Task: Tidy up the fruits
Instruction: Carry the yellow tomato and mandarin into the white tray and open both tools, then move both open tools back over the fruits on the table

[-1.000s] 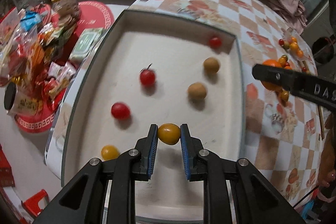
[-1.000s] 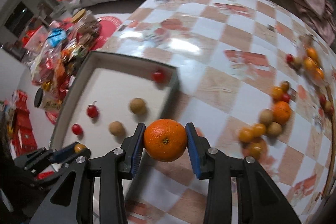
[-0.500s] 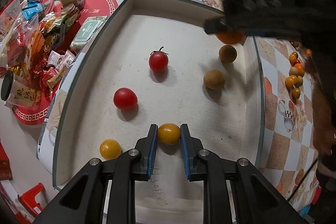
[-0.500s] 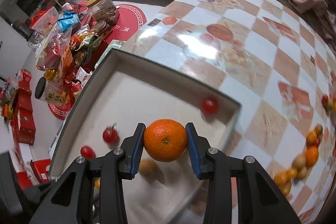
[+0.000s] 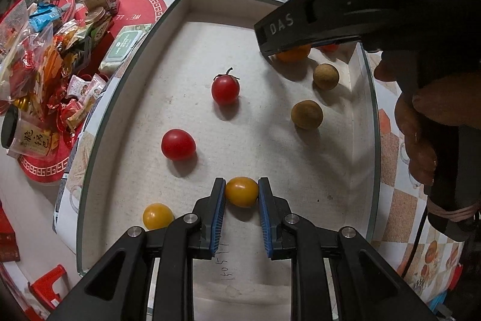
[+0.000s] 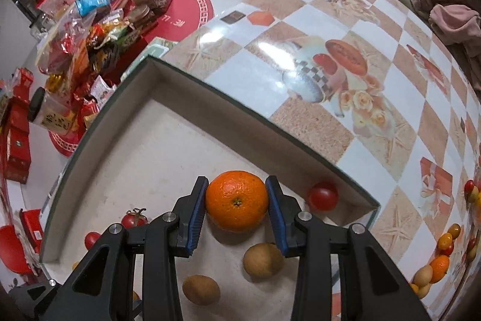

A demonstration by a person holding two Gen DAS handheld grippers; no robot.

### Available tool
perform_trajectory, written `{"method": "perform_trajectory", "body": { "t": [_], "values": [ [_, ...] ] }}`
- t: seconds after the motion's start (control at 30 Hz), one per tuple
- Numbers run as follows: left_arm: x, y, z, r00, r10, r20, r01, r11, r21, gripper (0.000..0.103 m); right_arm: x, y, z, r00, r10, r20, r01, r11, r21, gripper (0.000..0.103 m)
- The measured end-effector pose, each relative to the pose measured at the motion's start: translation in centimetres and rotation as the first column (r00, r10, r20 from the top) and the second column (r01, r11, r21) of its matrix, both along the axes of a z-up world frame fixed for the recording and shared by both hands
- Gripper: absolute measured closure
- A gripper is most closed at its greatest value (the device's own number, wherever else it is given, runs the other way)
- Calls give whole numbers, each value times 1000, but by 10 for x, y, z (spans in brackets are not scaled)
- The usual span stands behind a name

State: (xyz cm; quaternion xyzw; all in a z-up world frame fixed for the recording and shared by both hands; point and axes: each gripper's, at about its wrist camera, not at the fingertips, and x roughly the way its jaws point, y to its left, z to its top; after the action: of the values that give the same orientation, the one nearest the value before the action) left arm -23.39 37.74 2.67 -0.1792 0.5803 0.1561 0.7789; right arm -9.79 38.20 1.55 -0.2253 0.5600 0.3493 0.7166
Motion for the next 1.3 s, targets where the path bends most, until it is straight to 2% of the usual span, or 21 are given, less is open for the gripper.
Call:
{"method": "perform_trajectory", "body": {
  "t": [0.27,0.37,0.43,0.47,0.5,0.67,0.77,1.07,1.3],
  "values": [
    [3,-13,1,999,-38,-21,39,998,57,80,-4,2,0,999,31,28,-30,999,-18,60],
    [4,-16,2,998,-48,-30,50,997,63,78,-4,2,0,999,37,15,-37,999,-15,49],
    [4,-17,3,998,-53,-31,55,996,65,51,-6,1,1,999,39,16,-39,999,-9,47],
    [3,-18,6,999,-50,-18,51,996,76,30,-6,0,2,999,39,13,-39,999,-2,45],
    [1,-19,10,999,-47,5,46,995,93,28,-5,1,2,999,38,11,-38,999,1,41],
    [3,-23,11,998,-68,-14,69,993,93,28,-2,-4,9,1000,22,6,-22,999,27,35],
    [4,-24,13,997,-69,-23,71,993,92,28,0,-7,16,1000,8,-10,-8,999,54,21],
    [17,-40,25,990,-141,-23,143,983,118,28,8,-50,61,993,-118,-3,117,979,166,20],
    [47,-67,43,979,-204,21,200,973,119,28,24,-137,72,947,-318,-41,320,930,179,21]
  ]
}}
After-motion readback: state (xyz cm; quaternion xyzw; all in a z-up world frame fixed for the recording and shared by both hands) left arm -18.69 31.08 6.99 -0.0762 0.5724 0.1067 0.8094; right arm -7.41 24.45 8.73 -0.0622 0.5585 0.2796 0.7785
